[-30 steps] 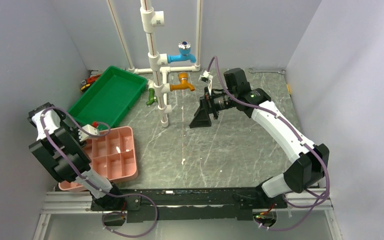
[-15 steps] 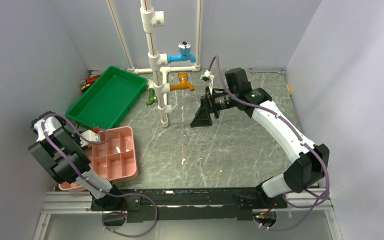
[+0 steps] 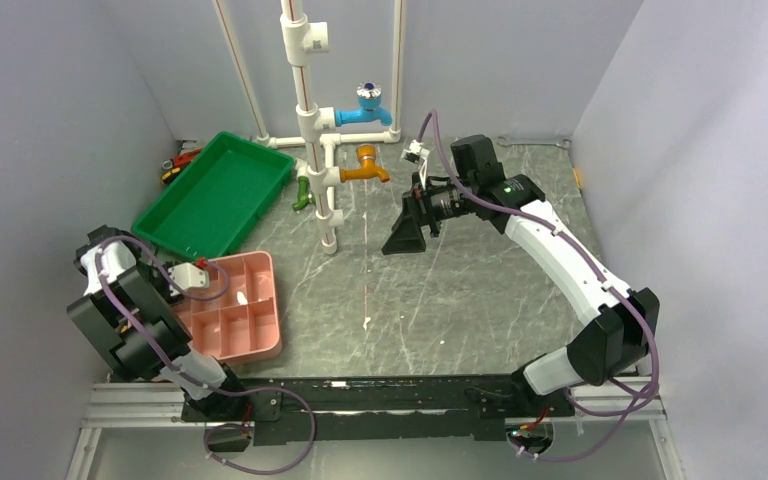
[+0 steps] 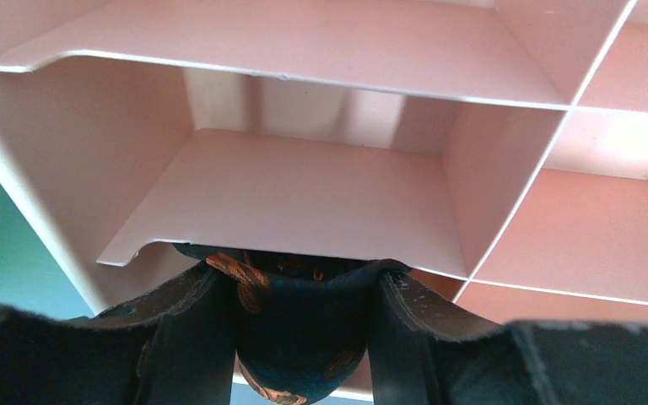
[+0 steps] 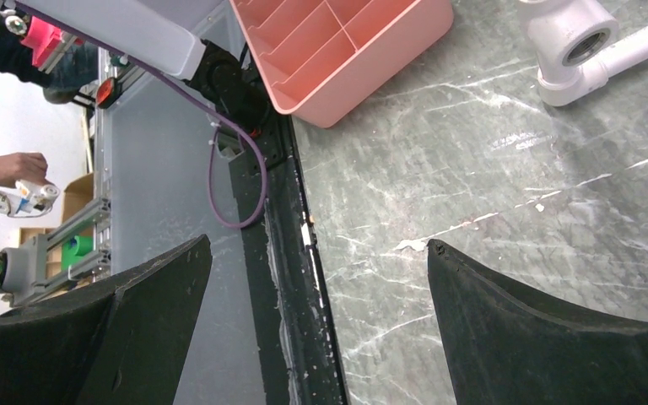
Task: Roll the ties
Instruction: Place the tie in the storage box.
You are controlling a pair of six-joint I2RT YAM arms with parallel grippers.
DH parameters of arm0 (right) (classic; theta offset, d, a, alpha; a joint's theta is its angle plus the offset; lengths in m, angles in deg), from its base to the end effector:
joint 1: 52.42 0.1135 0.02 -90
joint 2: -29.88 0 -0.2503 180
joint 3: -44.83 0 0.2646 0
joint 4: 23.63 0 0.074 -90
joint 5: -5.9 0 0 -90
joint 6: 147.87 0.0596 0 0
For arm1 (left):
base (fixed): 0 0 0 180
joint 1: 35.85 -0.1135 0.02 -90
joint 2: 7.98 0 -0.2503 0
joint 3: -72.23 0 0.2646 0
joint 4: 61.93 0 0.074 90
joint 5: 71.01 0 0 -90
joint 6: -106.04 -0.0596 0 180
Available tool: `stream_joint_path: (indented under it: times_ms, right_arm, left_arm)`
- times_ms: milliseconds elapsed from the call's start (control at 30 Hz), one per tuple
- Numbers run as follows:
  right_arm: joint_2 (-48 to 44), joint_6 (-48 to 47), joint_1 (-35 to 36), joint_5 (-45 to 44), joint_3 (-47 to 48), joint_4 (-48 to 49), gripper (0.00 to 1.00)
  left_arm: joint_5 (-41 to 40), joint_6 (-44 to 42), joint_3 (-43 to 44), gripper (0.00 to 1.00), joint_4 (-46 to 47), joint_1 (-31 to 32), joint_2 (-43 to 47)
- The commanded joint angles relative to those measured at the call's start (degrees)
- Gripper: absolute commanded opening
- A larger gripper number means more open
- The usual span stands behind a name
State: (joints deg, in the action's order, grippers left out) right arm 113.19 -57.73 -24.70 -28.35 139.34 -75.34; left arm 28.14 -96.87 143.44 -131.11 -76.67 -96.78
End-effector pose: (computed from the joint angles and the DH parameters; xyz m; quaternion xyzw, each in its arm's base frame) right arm 0.2711 0.1981 0.3436 -0.3814 0.7330 0.5012 0.2569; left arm 0.2139 0.1722 0.1512 0.5881 0.8043 0.0092 0.0840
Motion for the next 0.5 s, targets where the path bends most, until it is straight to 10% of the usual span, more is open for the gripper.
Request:
stream_joint_path:
  times_ms: [0, 367, 467]
  right_arm:
    - [0.2, -1.6, -0.4, 0.3, 2.6, 0.0, 1.00]
    - [0.0, -1.3, -0.7, 0.7, 2.9, 0.8, 1.00]
    - [-0.1, -0.5, -0.7, 1.0, 2.4, 2.0, 1.00]
  left_arm:
    - [6.7, 2.4, -6.1, 0.32, 2.9, 2.3, -3.3]
    - [7.4, 4.1, 2.4, 0.91, -3.6, 1.6, -1.3]
    - [7.3, 3.2, 3.7, 0.94, -5.6, 1.6, 0.4]
